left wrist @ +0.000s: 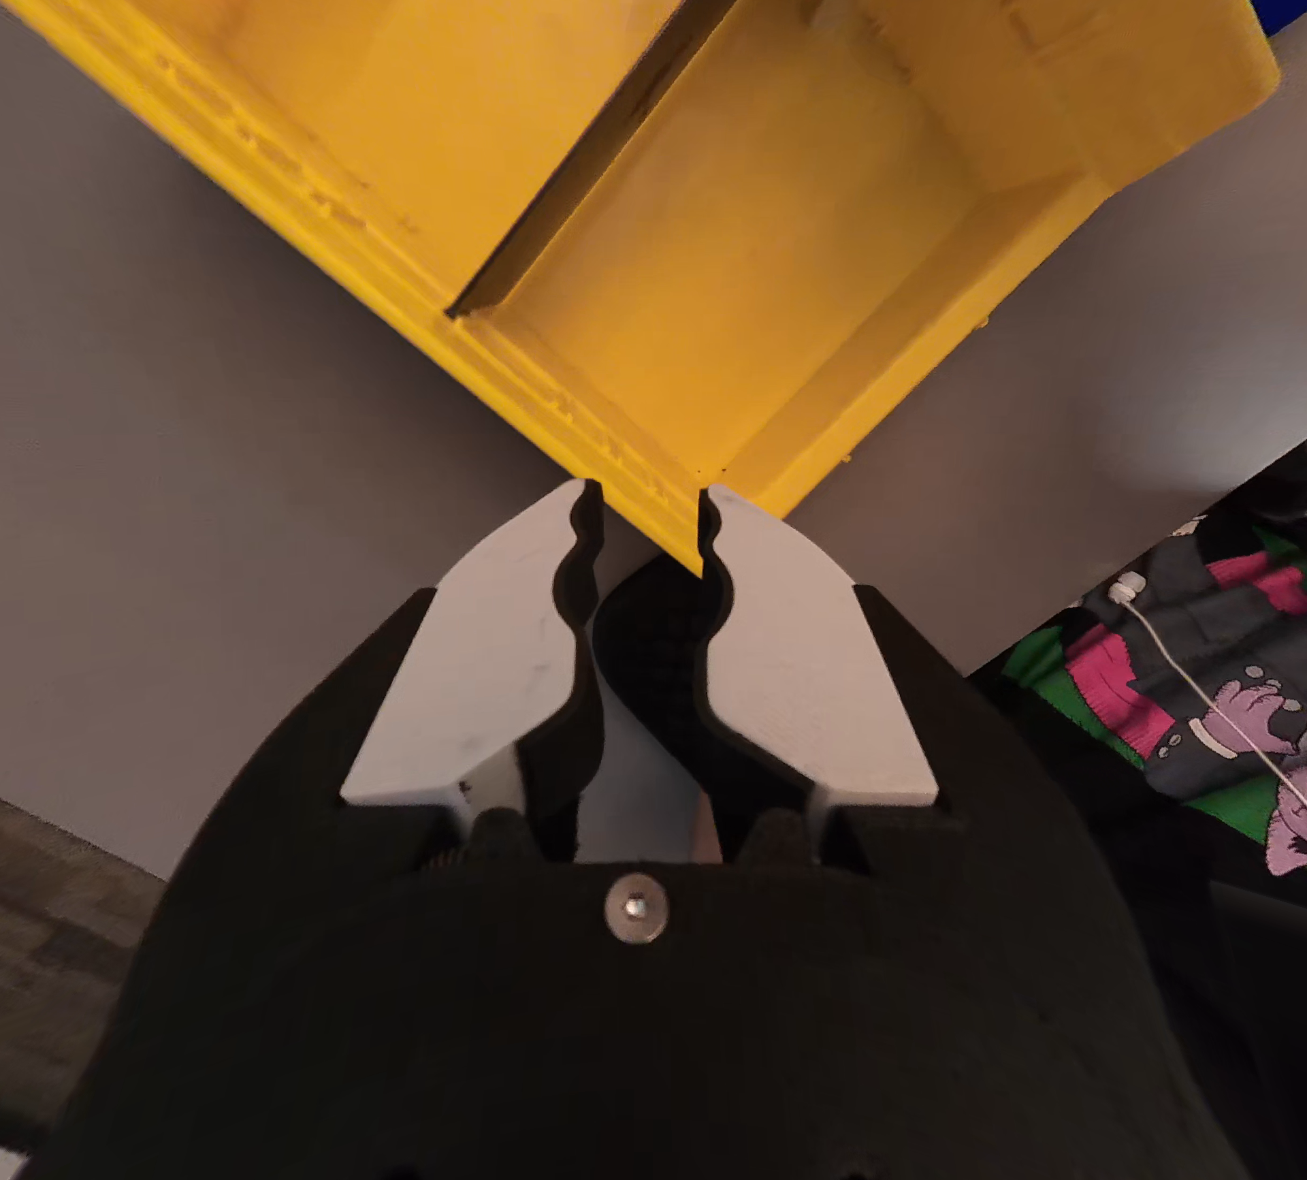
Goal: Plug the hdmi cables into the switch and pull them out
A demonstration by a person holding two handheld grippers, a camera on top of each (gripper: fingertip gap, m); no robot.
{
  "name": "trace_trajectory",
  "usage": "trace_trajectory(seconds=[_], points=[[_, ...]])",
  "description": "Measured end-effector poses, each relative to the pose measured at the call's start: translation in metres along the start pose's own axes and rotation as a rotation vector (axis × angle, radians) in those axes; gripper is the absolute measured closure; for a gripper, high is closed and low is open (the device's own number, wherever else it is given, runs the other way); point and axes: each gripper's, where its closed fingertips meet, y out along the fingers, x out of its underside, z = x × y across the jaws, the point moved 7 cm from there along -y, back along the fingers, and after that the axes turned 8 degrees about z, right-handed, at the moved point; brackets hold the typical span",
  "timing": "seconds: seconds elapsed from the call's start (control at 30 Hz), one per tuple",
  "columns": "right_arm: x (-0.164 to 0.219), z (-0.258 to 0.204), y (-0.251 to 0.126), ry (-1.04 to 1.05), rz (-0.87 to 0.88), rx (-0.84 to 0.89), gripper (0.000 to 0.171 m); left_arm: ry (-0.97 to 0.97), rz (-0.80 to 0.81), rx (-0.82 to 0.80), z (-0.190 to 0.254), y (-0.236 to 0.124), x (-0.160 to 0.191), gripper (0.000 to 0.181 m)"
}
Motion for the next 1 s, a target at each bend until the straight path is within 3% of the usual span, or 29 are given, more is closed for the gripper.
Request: trace_trajectory(seconds=[0.13,0.27,0.37,0.43,0.5,0.6,0.7,0.73,0.8,0.87,0.93,1.0], points=[[-0.011,0.017,0.0,0.0,-0.111,0.033,0.163,0.011,0.009,-0.009,0.002,0.0,-0.003,0.16],[-0.025,0.026,-0.002,0.024,-0.157,0.038,0.159,0.036,0.068,-0.018,0.002,-0.004,-0.011,0.163],[-0.036,0.014,-0.012,-0.001,-0.181,0.022,0.163,0.041,0.212,-0.032,-0.002,-0.021,-0.022,0.173],[-0.047,0.003,-0.026,-0.016,-0.165,-0.001,0.163,0.028,0.38,-0.061,-0.007,-0.043,-0.029,0.181],[-0.059,-0.009,-0.05,-0.036,-0.124,-0.032,0.162,-0.007,0.592,-0.107,-0.011,-0.074,-0.033,0.177],[-0.068,-0.013,-0.103,-0.052,-0.06,-0.075,0.164,-0.096,0.967,-0.091,-0.009,-0.126,-0.025,0.134],[-0.054,0.01,-0.163,-0.016,-0.014,-0.101,0.164,-0.233,1.348,0.051,-0.003,-0.159,-0.014,0.116],[-0.044,0.023,-0.183,0.005,-0.001,-0.097,0.164,-0.219,1.402,0.131,0.002,-0.164,-0.015,0.109],[-0.017,0.055,-0.221,0.052,0.033,-0.066,0.164,-0.158,1.403,0.264,0.01,-0.16,-0.026,0.111],[0.016,0.091,-0.257,0.11,0.075,-0.005,0.165,-0.156,1.307,0.335,0.013,-0.136,-0.047,0.106],[0.053,0.128,-0.291,0.178,0.125,0.08,0.162,-0.129,1.132,0.282,0.013,-0.093,-0.077,0.103],[0.091,0.162,-0.323,0.24,0.184,0.17,0.162,-0.123,0.99,0.158,0.016,-0.032,-0.113,0.085]])
